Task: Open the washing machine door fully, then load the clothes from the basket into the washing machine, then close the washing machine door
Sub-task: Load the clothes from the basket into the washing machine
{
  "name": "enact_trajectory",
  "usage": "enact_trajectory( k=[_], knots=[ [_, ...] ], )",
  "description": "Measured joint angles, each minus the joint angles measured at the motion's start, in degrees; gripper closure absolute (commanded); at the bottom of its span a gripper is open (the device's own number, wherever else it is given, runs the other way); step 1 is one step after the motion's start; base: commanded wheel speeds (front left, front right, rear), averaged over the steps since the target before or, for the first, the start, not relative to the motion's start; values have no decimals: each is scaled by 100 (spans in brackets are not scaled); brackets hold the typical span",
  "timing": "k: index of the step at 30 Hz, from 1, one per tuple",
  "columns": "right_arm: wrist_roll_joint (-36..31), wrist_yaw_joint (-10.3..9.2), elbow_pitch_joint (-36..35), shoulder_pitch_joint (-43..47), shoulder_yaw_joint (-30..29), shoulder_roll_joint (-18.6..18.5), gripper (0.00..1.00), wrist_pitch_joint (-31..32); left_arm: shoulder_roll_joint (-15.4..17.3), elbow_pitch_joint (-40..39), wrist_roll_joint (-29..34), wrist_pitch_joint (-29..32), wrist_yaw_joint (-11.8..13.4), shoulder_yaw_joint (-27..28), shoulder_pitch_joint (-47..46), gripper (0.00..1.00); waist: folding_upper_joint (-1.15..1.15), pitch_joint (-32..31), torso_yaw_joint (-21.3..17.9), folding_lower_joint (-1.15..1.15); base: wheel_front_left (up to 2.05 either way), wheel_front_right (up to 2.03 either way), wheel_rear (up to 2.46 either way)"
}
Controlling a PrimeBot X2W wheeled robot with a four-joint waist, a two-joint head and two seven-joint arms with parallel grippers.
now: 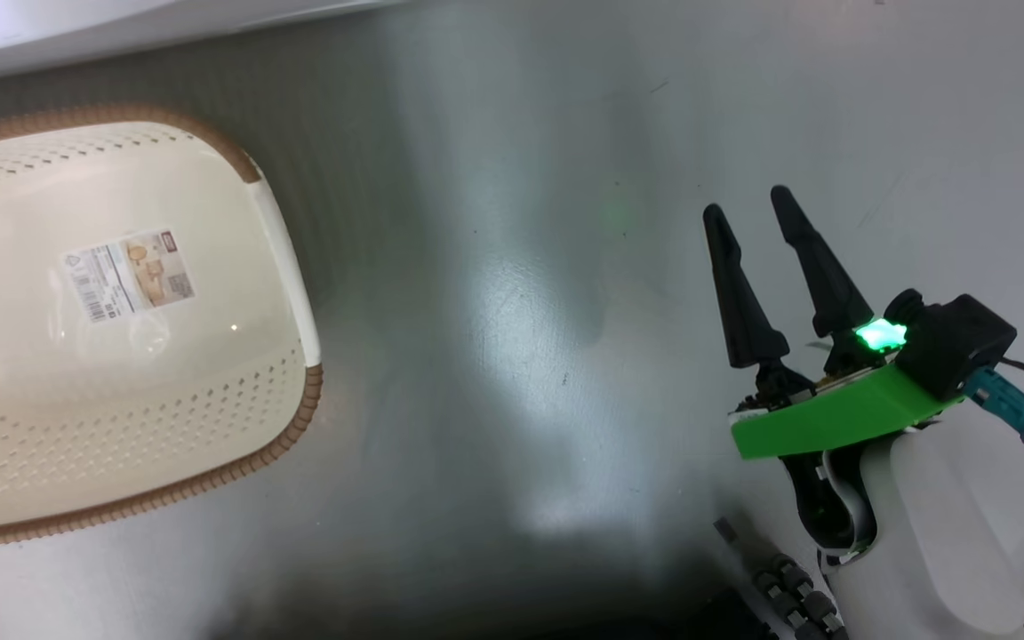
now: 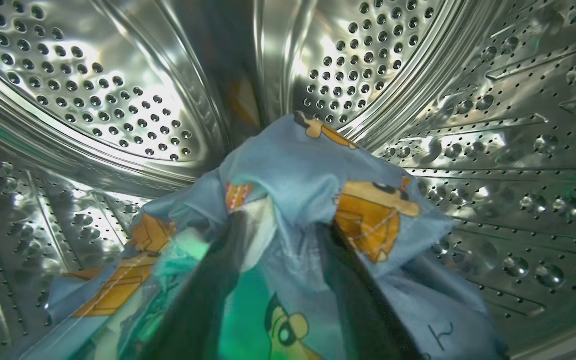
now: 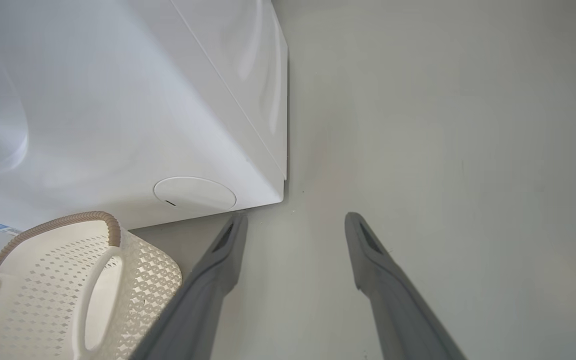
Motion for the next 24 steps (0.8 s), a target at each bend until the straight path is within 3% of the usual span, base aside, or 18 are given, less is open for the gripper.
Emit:
enact_trajectory(
  k=[13, 24],
  knots=[
    [-182, 0, 5, -26, -227, -3, 0, 0, -338, 146, -45, -327, 0, -25, 454, 0, 0, -343, 221, 0, 0, 0, 0],
    [-259, 0, 68, 16, -240, -3, 0, 0, -427, -431, -14, -344, 9, 286, 1174, 0, 0, -754, 396, 0, 0, 0, 0]
  ],
)
